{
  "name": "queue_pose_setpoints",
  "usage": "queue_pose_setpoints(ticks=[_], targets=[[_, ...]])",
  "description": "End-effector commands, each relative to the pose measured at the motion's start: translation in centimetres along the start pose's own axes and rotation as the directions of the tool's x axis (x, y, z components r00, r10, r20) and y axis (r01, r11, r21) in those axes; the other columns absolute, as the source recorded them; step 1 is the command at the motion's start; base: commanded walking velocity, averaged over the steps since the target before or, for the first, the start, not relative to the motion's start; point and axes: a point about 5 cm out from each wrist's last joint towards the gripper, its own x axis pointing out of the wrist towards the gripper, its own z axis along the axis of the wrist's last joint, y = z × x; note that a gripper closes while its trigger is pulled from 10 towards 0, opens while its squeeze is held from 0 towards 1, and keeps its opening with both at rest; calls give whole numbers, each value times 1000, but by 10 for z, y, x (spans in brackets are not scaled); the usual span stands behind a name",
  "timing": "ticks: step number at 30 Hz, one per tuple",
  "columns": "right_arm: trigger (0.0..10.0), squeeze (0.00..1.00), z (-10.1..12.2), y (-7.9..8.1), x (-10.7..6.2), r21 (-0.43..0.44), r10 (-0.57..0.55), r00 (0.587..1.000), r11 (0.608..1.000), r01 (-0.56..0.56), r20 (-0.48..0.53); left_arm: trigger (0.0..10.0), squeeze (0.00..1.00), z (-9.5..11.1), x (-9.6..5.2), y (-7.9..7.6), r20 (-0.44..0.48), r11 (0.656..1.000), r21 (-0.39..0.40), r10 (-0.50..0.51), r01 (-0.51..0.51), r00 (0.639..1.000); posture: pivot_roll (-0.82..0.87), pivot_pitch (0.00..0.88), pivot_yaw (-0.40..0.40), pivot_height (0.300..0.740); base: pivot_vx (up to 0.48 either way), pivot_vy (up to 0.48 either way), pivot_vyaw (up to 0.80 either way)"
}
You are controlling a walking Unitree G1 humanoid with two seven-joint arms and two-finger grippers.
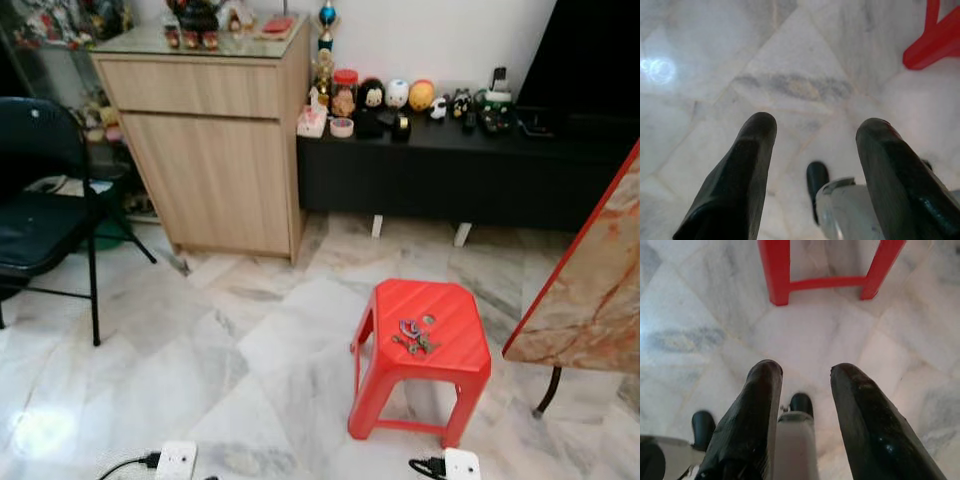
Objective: Hang keys on a hook
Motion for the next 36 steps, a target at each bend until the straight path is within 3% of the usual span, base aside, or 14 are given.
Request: queue_pose_setpoints(ticks=[1,21,36], targets=[[10000,0,1,1,0,14,1,1000,1000,-2,15,10000,0,-7,-2,3,-30,1000,-8,9,-10,999,59,0,-46,740,289,0,0],[10000,0,2,-1,-1,16,-19,999,1000,18,44,10000,0,-7,-2,3,-26,1000,3,11,-11,1000,55,0,-43,740,285,0,0],[10000,0,4,-3,-1,46,-44,997,998,41,70,10000,0,-4,-2,5,-7,999,-11,38,-38,999,54,0,-50,740,0,0,0]])
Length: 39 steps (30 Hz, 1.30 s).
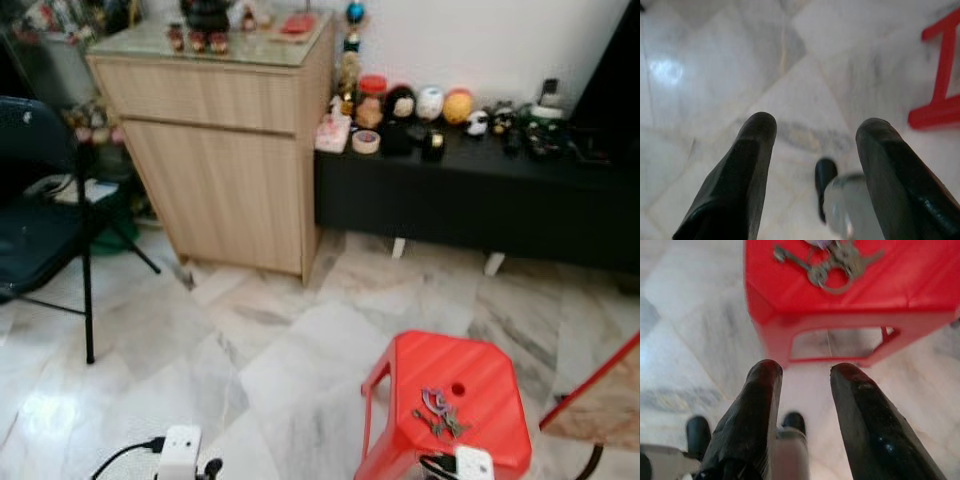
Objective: Hang keys on a hook
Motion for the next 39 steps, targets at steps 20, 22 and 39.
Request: queue_pose_setpoints(ticks=[20,22,39], targets=[[10000,0,9,-2,-2,-1,-5,993,1000,5,122,10000,0,45,2,9,276,998,-55,40,-26,960,45,0,-64,740,0,0,0],[10000,0,11,-2,-2,2,1,990,1000,-1,144,10000,0,61,2,9,359,997,-72,45,-20,932,56,0,-69,740,0,0,0],[10000,0,149,23,-16,-129,81,704,991,15,706,10000,0,106,-28,-3,684,1000,-14,0,13,730,53,0,-77,740,0,0,0]])
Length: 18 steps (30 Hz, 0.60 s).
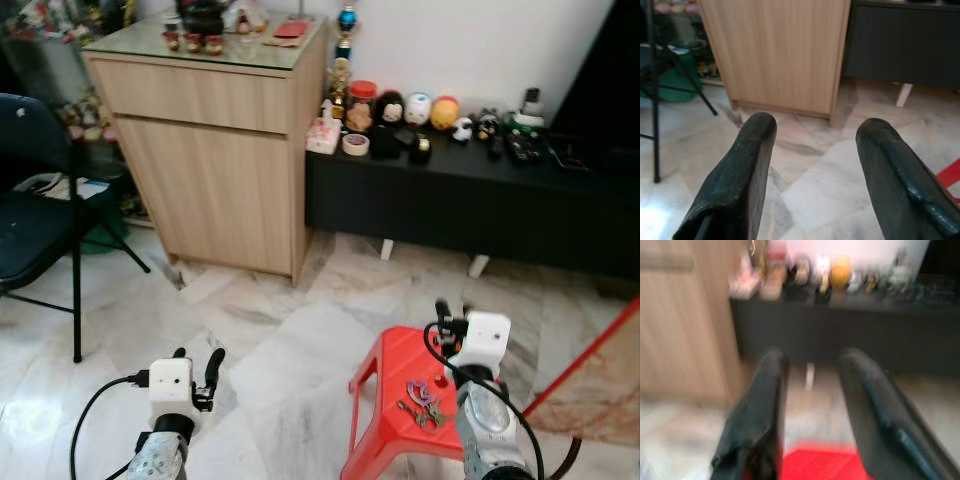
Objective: Hang keys on a hook
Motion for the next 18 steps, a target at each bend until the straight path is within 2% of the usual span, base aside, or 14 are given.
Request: queue_pose_setpoints(ticks=[1,7,14,16,18], targets=[[10000,0,-16,-9,-15,5,-20,998,1000,21,-59,10000,0,5,-2,0,23,1000,5,-15,14,1000,54,0,-79,740,0,0,0],[10000,0,-9,-22,-16,21,-97,995,995,98,-22,10000,0,18,0,5,70,1000,-5,14,-13,997,40,0,-73,740,0,0,0],[10000,0,-20,-13,-26,34,-88,994,995,90,-64,10000,0,26,3,2,86,1000,-9,6,-5,996,45,0,-71,740,0,0,0],[10000,0,-24,-11,-29,38,-86,993,995,90,-84,10000,0,25,3,3,74,999,-34,23,-21,997,47,0,-72,740,0,0,0],[10000,0,-35,-7,-35,47,-77,987,995,84,-144,10000,0,16,0,1,30,999,-34,8,-7,1000,47,0,-72,740,0,0,0]])
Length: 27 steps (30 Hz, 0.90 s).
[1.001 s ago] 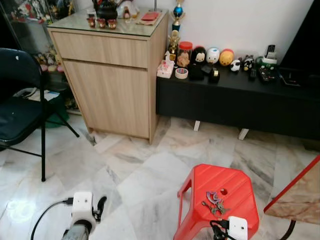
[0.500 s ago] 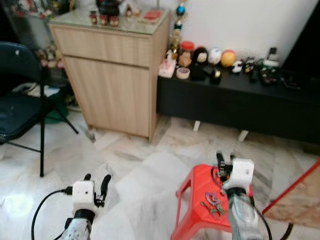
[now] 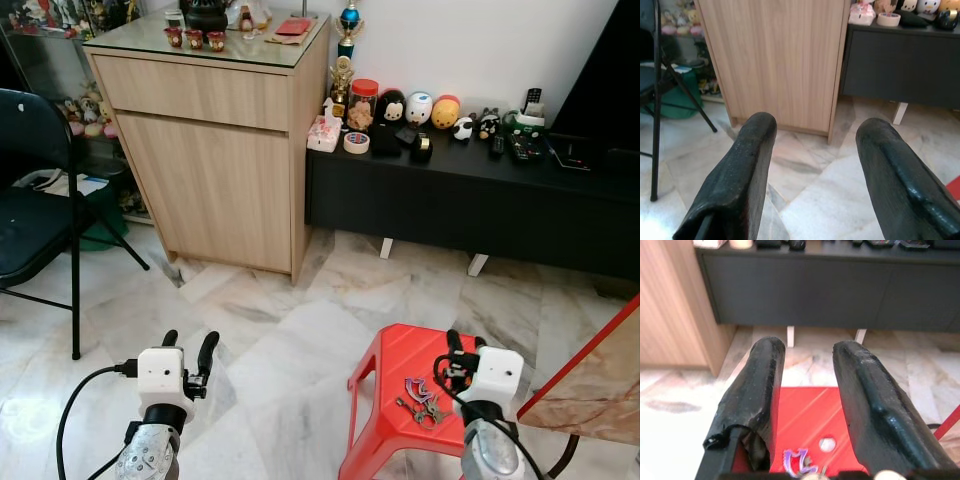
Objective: Hang keys on a hook
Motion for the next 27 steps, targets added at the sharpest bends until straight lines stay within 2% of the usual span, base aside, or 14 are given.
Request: queue_pose_setpoints(ticks=[1,3,4,7,8,9,10,12,13,14,15,19,23,27], targets=[[10000,0,-13,-1,-5,17,-9,997,1000,11,-81,10000,0,-10,-5,-2,-60,1000,-11,-13,13,998,47,0,-72,740,0,0,0],[10000,0,-31,-6,-12,2,-33,979,999,34,-200,10000,0,-31,-12,-1,-169,1000,-16,-23,21,985,50,0,-75,740,0,0,0],[10000,0,-31,-6,-12,2,-33,979,999,34,-200,10000,0,-31,-12,-1,-169,1000,-16,-23,21,985,50,0,-75,740,0,0,0],[10000,0,-69,-14,-38,-1,-20,893,1000,22,-450,10000,0,-64,-29,9,-377,999,-35,-18,5,926,52,0,-71,740,0,0,0],[10000,0,-69,-14,-38,-1,-20,893,1000,22,-450,10000,0,-64,-29,9,-377,999,-35,-18,5,926,52,0,-71,740,0,0,0],[10000,0,-82,-19,-49,-32,-45,843,999,33,-537,10000,0,-78,-39,13,-467,999,-39,-8,-12,884,54,0,-67,740,0,0,0],[10000,0,-88,-21,-56,-47,-49,816,999,27,-576,10000,0,-86,-47,13,-515,999,-43,-17,-6,857,50,0,-63,740,0,0,0],[10000,0,-96,-23,-66,-65,-49,779,998,11,-625,10000,0,-97,-59,13,-588,999,-35,-31,13,808,42,0,-63,740,0,0,0],[10000,0,-96,-23,-66,-65,-49,779,998,11,-625,10000,0,-97,-59,13,-588,999,-35,-31,13,808,42,0,-63,740,0,0,0],[10000,0,-99,-23,-70,-71,-48,768,997,4,-639,10000,0,-101,-64,13,-615,999,-26,-34,22,788,42,0,-62,740,0,0,0],[10000,0,-105,-26,-78,-75,-52,738,997,1,-673,10000,0,-107,-72,15,-648,1000,-24,-19,5,761,46,0,-63,740,0,0,0],[10000,0,-116,-31,-96,-74,-70,677,997,23,-733,10000,0,-119,-87,16,-732,1000,-14,0,-15,682,55,0,-71,740,0,0,0],[10000,0,-123,-32,-109,-78,-61,633,997,1,-772,10000,0,-120,-84,12,-735,1000,-26,-8,-16,679,54,0,-69,740,0,0,0],[10000,0,-123,-31,-109,-55,-56,631,998,22,-774,10000,0,-116,-73,8,-719,999,-41,-18,-17,694,57,0,-70,740,0,0,0]])
